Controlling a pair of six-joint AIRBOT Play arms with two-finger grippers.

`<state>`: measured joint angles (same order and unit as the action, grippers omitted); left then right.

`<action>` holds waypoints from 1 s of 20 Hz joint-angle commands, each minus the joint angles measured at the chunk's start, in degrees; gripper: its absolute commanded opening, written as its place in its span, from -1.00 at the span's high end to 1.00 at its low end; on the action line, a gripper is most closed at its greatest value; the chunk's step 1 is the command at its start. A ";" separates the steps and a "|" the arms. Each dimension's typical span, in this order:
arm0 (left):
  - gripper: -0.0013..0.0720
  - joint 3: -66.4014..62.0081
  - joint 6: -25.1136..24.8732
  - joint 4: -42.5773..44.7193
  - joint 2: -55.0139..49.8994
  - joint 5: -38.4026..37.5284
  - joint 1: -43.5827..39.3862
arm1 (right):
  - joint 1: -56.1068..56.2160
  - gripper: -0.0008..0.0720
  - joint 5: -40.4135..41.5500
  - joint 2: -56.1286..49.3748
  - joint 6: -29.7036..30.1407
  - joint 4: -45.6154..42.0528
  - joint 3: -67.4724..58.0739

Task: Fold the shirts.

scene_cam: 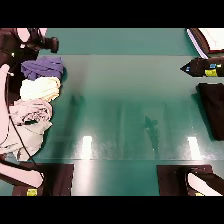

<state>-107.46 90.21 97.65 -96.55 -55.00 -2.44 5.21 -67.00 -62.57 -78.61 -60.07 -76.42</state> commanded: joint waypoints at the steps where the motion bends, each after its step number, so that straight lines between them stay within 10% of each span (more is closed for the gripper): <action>1: -0.86 -0.02 2.82 -1.09 -8.55 1.81 6.69 | 0.02 0.93 0.00 -0.04 -0.02 0.02 0.00; 10: -0.85 -0.02 2.84 -3.61 -16.04 5.75 9.14 | 0.02 0.93 0.00 -0.57 -0.04 0.33 0.04; 11: -0.68 -0.04 2.84 -3.63 -16.04 6.36 9.14 | 0.02 0.93 0.00 -0.57 -0.04 0.46 0.04; 13: 0.88 -0.04 2.75 -3.76 -16.04 6.16 9.14 | 0.02 0.93 0.00 -0.57 -0.04 0.44 0.04; 20: 0.90 -6.14 -5.11 -11.98 -8.41 2.12 7.06 | 0.02 0.93 1.90 -0.57 -0.02 0.59 -3.67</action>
<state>-110.72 90.56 89.65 -108.95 -51.94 5.91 5.21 -66.35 -63.11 -78.65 -59.55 -77.80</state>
